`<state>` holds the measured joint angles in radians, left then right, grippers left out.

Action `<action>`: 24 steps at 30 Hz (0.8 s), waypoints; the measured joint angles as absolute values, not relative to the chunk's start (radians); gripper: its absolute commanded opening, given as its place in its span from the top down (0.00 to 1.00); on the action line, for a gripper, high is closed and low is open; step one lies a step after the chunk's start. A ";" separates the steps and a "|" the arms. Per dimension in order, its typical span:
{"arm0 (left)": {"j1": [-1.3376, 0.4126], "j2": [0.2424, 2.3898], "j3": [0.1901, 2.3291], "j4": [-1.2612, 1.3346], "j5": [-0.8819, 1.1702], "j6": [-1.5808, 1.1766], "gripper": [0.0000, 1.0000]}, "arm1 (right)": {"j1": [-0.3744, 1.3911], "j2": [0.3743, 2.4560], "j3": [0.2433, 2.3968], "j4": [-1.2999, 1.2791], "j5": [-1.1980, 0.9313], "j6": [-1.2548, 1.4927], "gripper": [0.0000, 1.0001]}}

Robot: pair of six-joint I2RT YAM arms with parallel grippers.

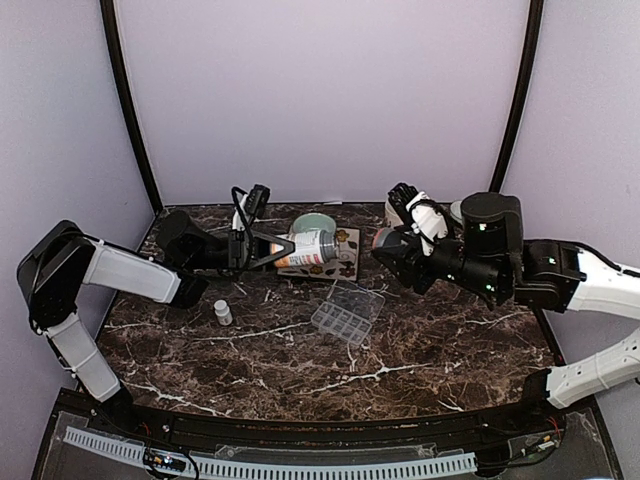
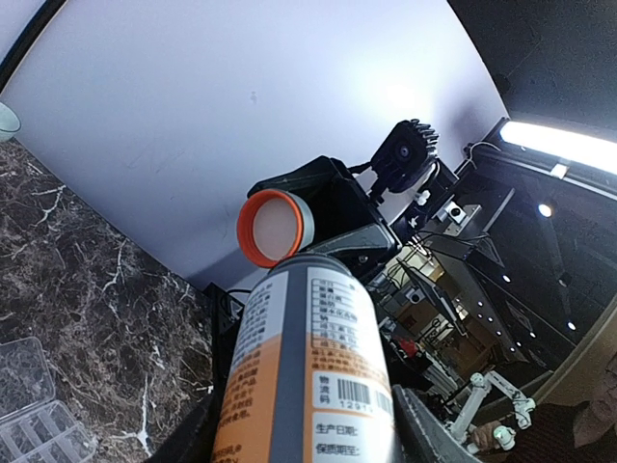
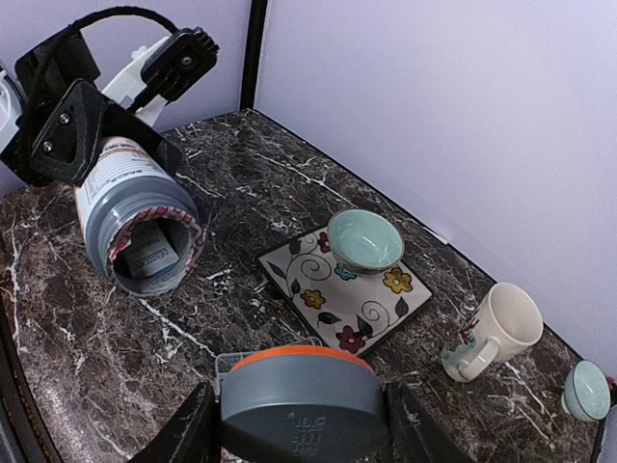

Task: Sort the pills into containers
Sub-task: Unscrew the lid of the pill bottle, then pour the pill into the compartment of the pill container.

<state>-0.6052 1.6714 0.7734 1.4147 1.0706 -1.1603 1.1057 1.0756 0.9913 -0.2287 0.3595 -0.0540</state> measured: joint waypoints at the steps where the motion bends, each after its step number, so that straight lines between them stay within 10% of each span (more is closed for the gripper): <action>1: -0.616 1.671 0.768 1.410 1.051 -1.147 1.00 | 1.102 1.068 0.984 -0.226 0.364 -0.044 0.84; 24: -0.796 1.697 0.498 1.517 0.546 -0.963 1.00 | 1.070 0.953 0.847 -0.184 0.420 0.106 0.84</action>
<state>-0.7959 1.6970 0.4984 1.5166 0.5457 -0.9630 1.0702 0.9531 0.8471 -0.1837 0.4198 0.1062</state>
